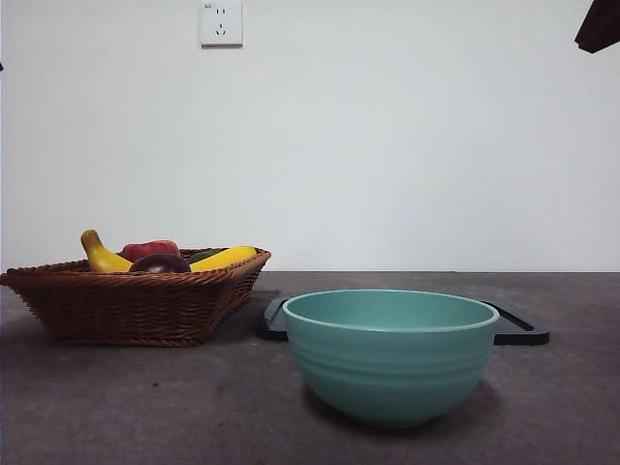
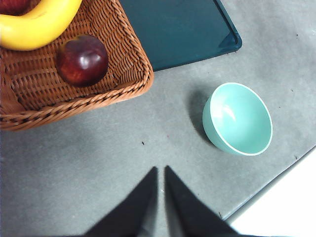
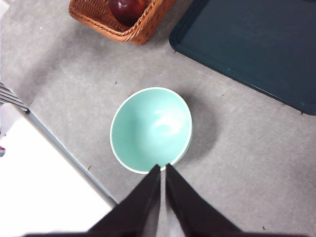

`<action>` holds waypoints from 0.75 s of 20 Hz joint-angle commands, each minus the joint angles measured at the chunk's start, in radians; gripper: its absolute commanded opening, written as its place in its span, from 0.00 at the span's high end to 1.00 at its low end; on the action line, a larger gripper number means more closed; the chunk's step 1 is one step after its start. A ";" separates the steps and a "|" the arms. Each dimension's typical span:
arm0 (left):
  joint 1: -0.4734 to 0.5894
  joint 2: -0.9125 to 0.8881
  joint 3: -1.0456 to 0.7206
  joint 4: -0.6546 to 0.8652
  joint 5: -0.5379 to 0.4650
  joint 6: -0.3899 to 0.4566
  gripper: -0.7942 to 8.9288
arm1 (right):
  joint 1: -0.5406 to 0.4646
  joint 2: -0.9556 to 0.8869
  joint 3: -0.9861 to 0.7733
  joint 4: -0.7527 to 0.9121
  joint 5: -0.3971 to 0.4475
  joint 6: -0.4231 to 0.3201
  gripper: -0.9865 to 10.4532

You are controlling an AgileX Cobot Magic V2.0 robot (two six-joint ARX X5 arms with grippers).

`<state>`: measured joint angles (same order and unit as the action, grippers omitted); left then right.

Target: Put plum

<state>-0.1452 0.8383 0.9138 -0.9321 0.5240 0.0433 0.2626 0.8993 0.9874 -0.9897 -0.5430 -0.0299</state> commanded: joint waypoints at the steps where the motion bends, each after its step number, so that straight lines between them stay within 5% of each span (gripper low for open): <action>1: -0.002 0.007 0.022 0.012 0.005 0.015 0.69 | 0.005 0.008 0.017 0.006 0.001 -0.010 0.76; 3: -0.002 0.007 0.022 0.012 0.005 0.007 0.50 | 0.005 0.008 0.017 0.010 0.001 -0.006 0.58; 4: -0.002 0.007 0.022 0.013 0.005 0.004 0.46 | 0.005 0.008 0.017 0.009 0.001 -0.006 0.57; 15: -0.022 0.024 0.034 0.081 -0.030 -0.063 0.46 | 0.005 0.008 0.017 0.010 0.001 -0.004 0.57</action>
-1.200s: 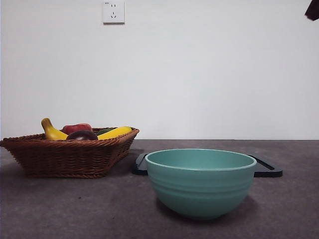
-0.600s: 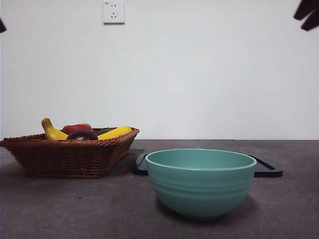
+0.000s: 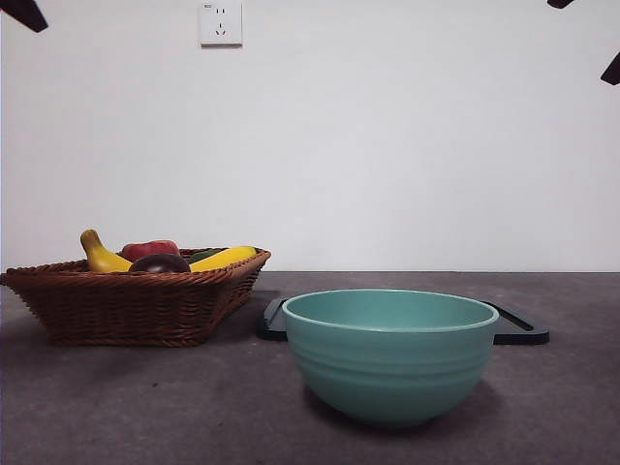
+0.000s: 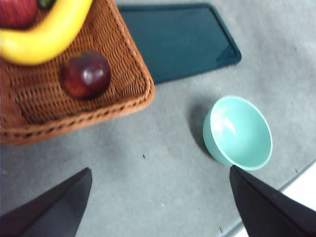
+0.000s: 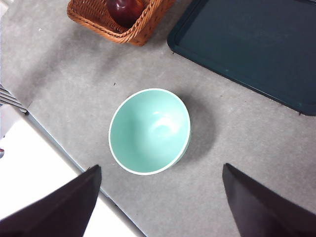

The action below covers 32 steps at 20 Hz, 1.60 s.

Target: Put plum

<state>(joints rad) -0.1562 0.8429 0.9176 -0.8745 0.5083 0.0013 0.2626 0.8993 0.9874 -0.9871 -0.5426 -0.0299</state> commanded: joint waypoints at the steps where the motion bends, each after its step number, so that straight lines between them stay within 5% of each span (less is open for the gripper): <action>1: -0.021 0.033 0.042 0.027 -0.030 -0.023 0.47 | 0.005 0.008 0.017 0.007 0.001 -0.004 0.57; 10: -0.156 0.344 0.301 0.023 -0.287 -0.074 0.47 | 0.005 0.008 0.017 0.014 0.001 -0.004 0.57; 18: -0.212 0.662 0.389 0.071 -0.412 -0.074 0.47 | 0.005 0.008 0.017 0.014 0.001 -0.004 0.57; 32: -0.212 0.942 0.389 0.242 -0.439 -0.072 0.47 | 0.005 0.008 0.017 0.015 0.001 -0.004 0.57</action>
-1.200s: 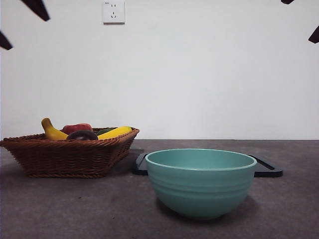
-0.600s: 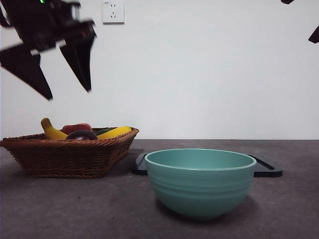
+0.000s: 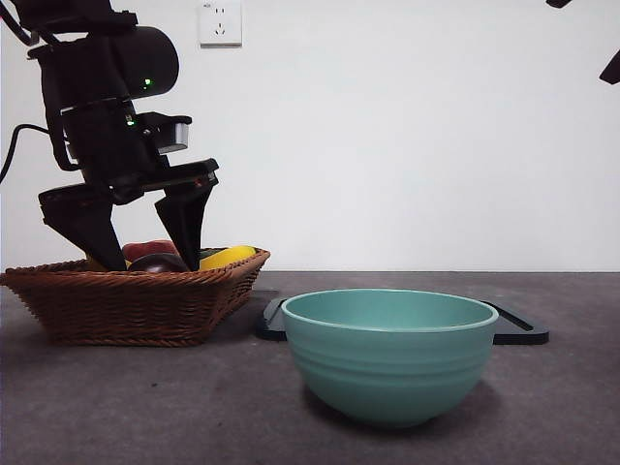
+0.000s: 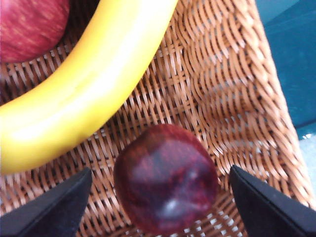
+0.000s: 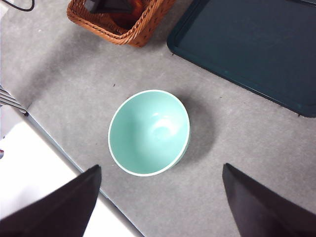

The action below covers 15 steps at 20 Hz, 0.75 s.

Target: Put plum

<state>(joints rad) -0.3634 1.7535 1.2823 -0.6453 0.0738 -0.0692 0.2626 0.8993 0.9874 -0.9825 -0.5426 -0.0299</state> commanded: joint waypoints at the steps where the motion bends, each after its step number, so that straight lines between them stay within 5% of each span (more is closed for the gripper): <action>1: -0.005 0.043 0.024 0.013 -0.004 -0.002 0.47 | 0.005 0.008 0.017 0.010 0.001 -0.004 0.57; 4: -0.006 0.054 0.024 0.014 -0.004 -0.003 0.47 | 0.005 0.008 0.017 0.010 0.001 -0.004 0.57; 7: -0.005 0.054 0.024 0.010 -0.004 -0.002 0.61 | 0.005 0.008 0.017 0.011 0.001 -0.004 0.57; 15: -0.008 -0.037 0.028 0.001 -0.002 0.001 0.64 | 0.005 0.008 0.017 0.010 0.001 -0.004 0.57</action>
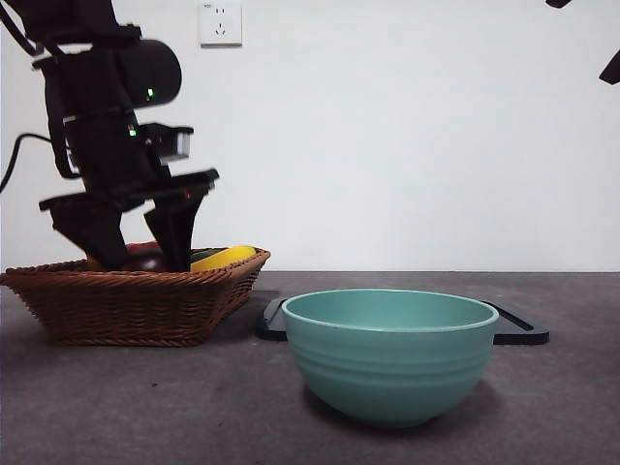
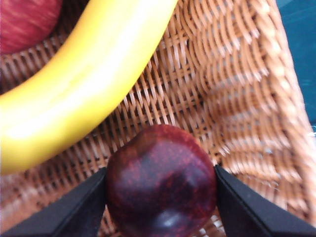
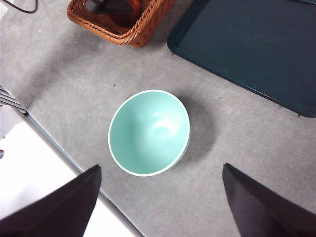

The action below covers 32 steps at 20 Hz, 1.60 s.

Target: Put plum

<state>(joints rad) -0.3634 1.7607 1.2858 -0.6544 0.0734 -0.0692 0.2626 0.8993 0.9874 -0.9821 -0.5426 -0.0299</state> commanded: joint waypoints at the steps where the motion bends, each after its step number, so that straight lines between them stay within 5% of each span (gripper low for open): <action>1: -0.011 -0.093 0.030 -0.003 0.003 0.001 0.64 | 0.005 0.008 0.017 0.010 0.001 -0.004 0.57; 7: -0.212 -0.359 0.031 -0.144 0.097 0.007 0.64 | 0.005 0.008 0.017 0.010 0.001 -0.004 0.57; 13: -0.488 -0.265 0.031 -0.097 0.091 0.032 0.64 | 0.005 0.008 0.017 0.009 0.001 -0.003 0.57; 32: -0.587 0.100 0.031 0.066 0.033 0.114 0.64 | 0.005 0.008 0.017 0.009 0.001 -0.003 0.57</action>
<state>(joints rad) -0.9386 1.8351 1.2949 -0.5987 0.1070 0.0338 0.2626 0.8993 0.9874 -0.9825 -0.5426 -0.0299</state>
